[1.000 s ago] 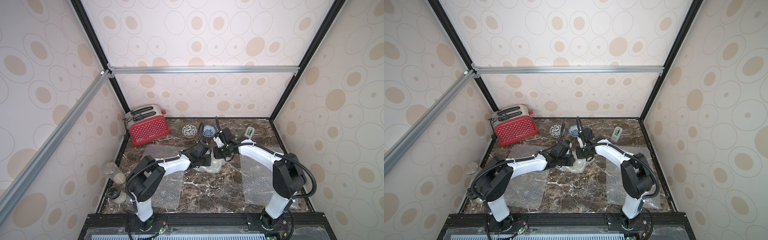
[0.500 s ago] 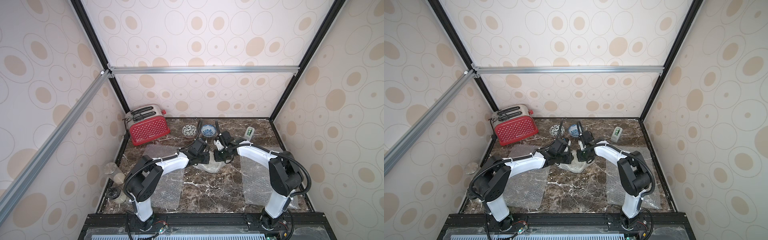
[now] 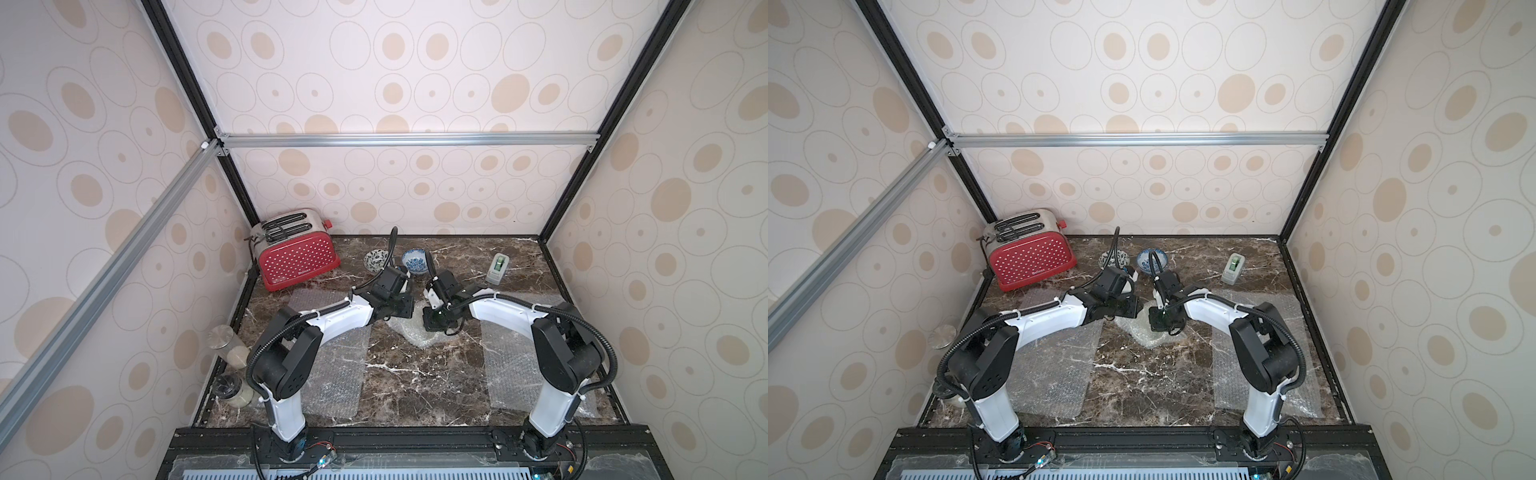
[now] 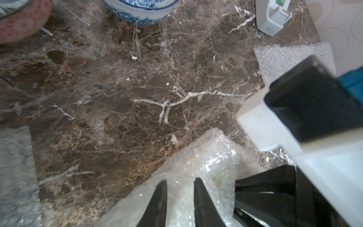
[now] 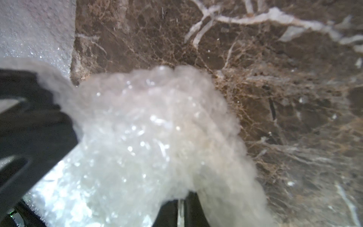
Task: Wrap bowls in bubble wrap
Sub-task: Wrap the bowl in bubble wrap.
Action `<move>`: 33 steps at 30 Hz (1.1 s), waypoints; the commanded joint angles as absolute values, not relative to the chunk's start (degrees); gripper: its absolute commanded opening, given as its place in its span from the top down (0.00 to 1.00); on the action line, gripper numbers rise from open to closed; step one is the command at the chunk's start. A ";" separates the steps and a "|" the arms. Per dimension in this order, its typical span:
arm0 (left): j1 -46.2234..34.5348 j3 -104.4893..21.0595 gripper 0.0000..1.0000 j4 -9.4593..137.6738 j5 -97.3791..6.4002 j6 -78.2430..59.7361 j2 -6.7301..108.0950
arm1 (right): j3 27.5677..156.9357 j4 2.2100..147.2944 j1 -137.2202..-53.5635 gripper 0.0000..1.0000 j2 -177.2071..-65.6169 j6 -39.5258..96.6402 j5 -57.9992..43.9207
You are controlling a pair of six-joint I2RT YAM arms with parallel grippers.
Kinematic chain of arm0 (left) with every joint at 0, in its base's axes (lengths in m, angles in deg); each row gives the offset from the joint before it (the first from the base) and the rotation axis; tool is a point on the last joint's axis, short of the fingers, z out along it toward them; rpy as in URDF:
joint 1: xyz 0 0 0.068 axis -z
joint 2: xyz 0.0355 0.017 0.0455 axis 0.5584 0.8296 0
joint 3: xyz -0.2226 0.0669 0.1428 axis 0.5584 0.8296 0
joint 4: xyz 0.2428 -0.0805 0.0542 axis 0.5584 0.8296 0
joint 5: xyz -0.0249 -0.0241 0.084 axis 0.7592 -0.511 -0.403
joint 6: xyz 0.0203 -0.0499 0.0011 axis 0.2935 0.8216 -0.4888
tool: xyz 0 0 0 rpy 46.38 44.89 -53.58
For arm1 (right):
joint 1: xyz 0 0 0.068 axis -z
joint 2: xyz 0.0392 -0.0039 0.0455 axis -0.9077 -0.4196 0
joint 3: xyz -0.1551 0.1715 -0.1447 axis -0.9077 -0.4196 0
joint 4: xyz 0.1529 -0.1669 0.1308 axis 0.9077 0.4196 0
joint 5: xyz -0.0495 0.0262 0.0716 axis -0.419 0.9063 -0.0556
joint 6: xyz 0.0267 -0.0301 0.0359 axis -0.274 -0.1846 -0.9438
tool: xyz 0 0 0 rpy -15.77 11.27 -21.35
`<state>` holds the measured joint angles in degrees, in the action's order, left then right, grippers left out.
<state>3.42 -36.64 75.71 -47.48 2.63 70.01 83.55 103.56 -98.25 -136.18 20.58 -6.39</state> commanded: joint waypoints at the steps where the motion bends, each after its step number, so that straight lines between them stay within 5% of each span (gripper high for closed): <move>1: 2.71 -38.19 0.75 75.26 -47.10 1.82 68.25 | 82.81 108.18 -98.49 0.89 -134.71 18.55 -8.87; 12: 4.76 -30.49 0.68 72.67 -46.70 7.44 53.69 | 84.56 106.36 -98.01 0.89 -136.23 16.24 -8.21; 33: 8.42 -28.10 0.73 59.93 -45.53 21.66 68.88 | 81.72 102.19 -98.03 0.89 -135.02 14.17 -5.06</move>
<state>8.27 -27.44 63.84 -46.17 18.93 67.11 82.65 101.75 -97.94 -136.07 15.09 -5.89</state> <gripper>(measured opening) 0.278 0.114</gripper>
